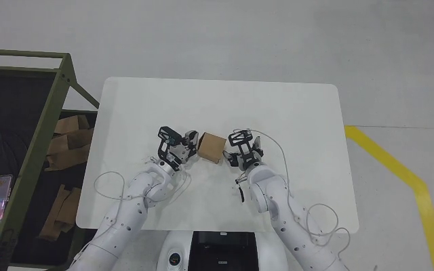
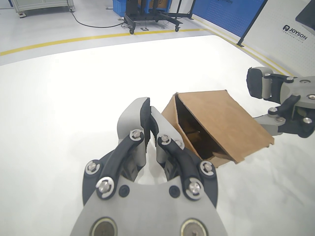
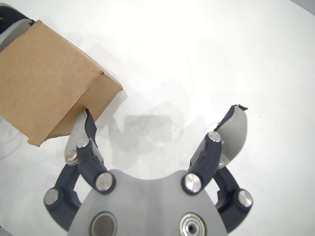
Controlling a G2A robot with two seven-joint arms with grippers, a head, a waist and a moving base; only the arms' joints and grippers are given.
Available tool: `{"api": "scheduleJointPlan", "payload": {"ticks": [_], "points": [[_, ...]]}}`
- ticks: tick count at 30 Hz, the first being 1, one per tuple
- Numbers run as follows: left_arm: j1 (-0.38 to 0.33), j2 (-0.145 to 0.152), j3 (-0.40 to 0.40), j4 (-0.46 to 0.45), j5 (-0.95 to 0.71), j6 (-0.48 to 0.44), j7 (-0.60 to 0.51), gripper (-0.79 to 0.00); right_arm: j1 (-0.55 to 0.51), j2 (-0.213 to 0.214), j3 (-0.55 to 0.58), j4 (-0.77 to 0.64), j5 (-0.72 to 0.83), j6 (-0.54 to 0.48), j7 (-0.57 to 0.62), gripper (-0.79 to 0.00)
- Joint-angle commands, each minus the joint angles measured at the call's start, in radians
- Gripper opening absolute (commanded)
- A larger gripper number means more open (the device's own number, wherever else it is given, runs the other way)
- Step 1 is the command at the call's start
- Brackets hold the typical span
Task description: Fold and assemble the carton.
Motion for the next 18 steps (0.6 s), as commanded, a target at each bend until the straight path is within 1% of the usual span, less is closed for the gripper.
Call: {"api": "scheduleJointPlan", "payload": {"ticks": [1, 18], "points": [[-0.001, -0.001, 0.002, 0.003, 0.007, -0.005, 0.004, -0.785, 0.000, -0.001, 0.000, 0.001, -0.001, -0.001, -0.003, 0.000], [-0.013, -0.002, 0.010, 0.019, 0.041, -0.075, 0.015, -0.785, 0.006, -0.008, -0.002, 0.010, -0.004, -0.012, -0.001, 0.000]]}}
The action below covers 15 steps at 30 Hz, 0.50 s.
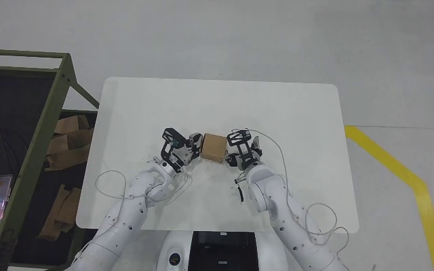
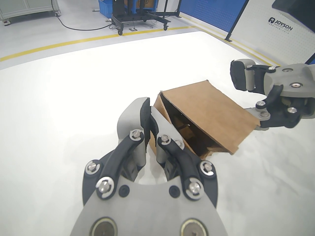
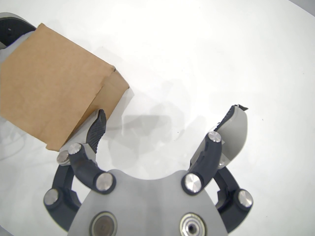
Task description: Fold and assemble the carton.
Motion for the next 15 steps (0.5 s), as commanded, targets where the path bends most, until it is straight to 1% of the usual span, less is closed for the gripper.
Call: {"api": "scheduleJointPlan", "payload": {"ticks": [1, 11, 15], "points": [[0.000, 0.000, 0.001, -0.001, 0.002, -0.007, -0.003, -0.785, 0.000, -0.001, 0.000, 0.001, 0.000, -0.002, 0.000, 0.000], [-0.002, -0.001, 0.001, -0.002, 0.011, -0.016, -0.007, -0.785, 0.001, -0.004, 0.001, 0.003, -0.006, -0.004, 0.003, 0.000], [0.002, -0.002, -0.007, -0.007, 0.002, -0.002, -0.005, -0.785, 0.001, -0.005, 0.008, 0.003, -0.006, -0.005, 0.006, 0.000]]}}
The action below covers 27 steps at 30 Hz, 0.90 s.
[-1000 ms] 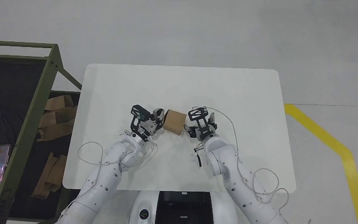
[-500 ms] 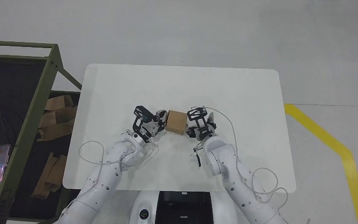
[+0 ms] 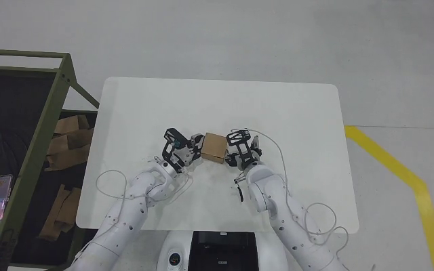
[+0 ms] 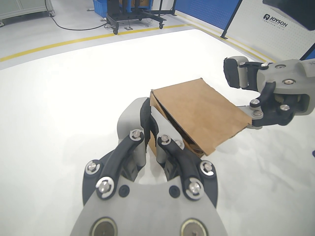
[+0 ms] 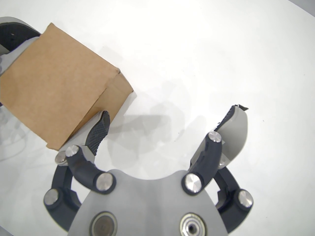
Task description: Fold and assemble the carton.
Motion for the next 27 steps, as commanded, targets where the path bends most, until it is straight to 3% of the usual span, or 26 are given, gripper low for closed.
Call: {"api": "scheduleJointPlan", "payload": {"ticks": [1, 14, 21, 24, 27], "points": [[0.003, 0.000, -0.007, -0.004, -0.010, 0.008, 0.002, -0.785, -0.003, 0.000, 0.008, -0.003, 0.004, 0.000, 0.001, 0.000], [0.057, 0.012, -0.074, -0.073, -0.023, -0.011, 0.016, -0.785, -0.064, 0.011, 0.065, -0.069, 0.007, -0.008, -0.044, 0.000], [0.088, 0.028, -0.122, -0.105, -0.078, -0.210, 0.036, -0.785, -0.075, 0.012, 0.077, -0.075, 0.009, -0.013, -0.054, 0.000], [0.077, 0.035, -0.128, -0.090, -0.097, -0.310, -0.016, -0.785, -0.079, 0.012, 0.081, -0.077, 0.012, -0.014, -0.059, 0.000], [0.056, 0.037, -0.121, -0.070, -0.100, -0.340, -0.059, -0.785, -0.083, 0.013, 0.084, -0.079, 0.013, -0.017, -0.064, 0.000]]}}
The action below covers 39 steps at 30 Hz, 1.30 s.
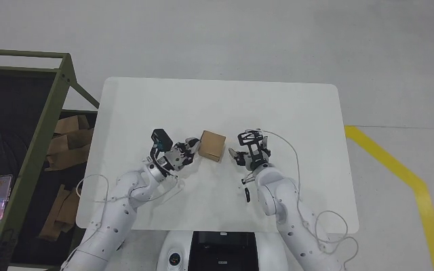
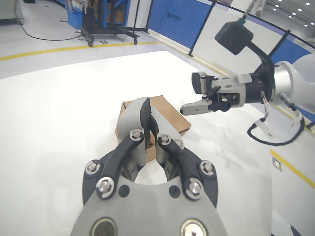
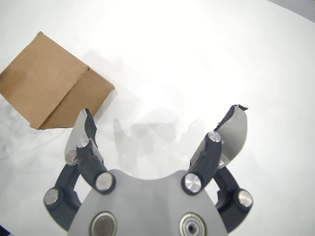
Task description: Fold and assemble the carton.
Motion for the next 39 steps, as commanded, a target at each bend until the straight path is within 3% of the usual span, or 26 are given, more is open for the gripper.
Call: {"api": "scheduleJointPlan", "payload": {"ticks": [1, 14, 20, 25, 31, 39], "points": [[-0.012, 0.000, 0.011, 0.012, 0.007, -0.010, -0.023, -0.785, -0.002, 0.000, 0.002, -0.001, -0.001, -0.001, -0.003, 0.000], [-0.049, -0.003, 0.032, 0.049, -0.002, -0.009, -0.019, -0.785, -0.010, 0.001, 0.012, -0.003, 0.003, -0.010, -0.022, 0.000], [-0.028, 0.001, 0.010, 0.024, -0.017, -0.007, 0.007, -0.785, -0.045, 0.005, 0.017, -0.042, -0.005, -0.023, -0.128, 0.000], [-0.013, 0.005, -0.005, 0.005, -0.025, -0.006, 0.012, -0.785, -0.054, 0.007, -0.007, -0.060, -0.013, -0.098, -0.195, 0.000], [-0.006, 0.008, -0.014, 0.000, -0.027, -0.009, 0.006, -0.785, -0.015, 0.005, -0.040, -0.003, -0.032, -0.159, -0.178, 0.000], [-0.005, 0.010, -0.018, 0.002, -0.031, -0.012, 0.002, -0.785, 0.014, 0.001, -0.051, 0.035, -0.027, -0.157, -0.153, 0.000]]}}
